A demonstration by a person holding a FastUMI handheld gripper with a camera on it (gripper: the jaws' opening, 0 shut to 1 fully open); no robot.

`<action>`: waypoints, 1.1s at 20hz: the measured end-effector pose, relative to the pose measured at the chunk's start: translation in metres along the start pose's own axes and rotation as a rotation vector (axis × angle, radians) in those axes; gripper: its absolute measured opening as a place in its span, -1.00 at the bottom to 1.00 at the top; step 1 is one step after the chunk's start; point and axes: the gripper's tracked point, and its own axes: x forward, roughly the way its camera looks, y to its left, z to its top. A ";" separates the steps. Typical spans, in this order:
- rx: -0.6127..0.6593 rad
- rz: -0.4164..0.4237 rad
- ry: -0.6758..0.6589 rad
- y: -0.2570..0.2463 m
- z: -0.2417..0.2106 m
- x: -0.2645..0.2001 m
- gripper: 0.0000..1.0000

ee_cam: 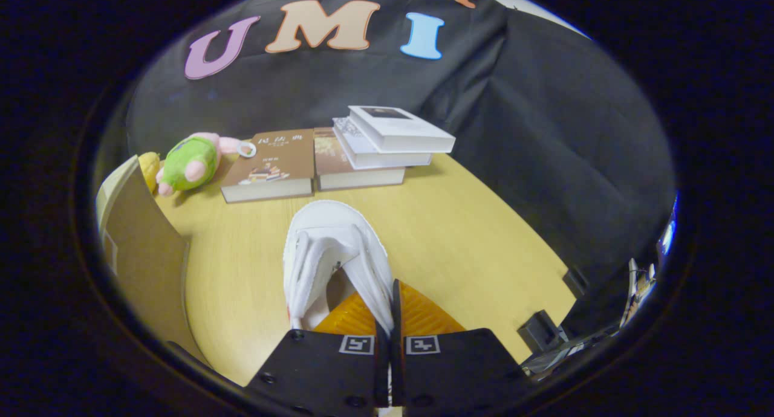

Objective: Open the storage box then place both shoes into the box .Put the left shoe in first, then the right shoe, with the right side of both shoes facing outward in a uniform manner.

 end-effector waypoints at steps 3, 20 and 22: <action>-0.009 -0.051 -0.067 -0.008 0.038 -0.039 -0.90; 0.048 0.354 -0.241 0.237 0.105 -0.201 -0.90; 0.040 0.351 -0.187 0.252 0.085 -0.185 -0.90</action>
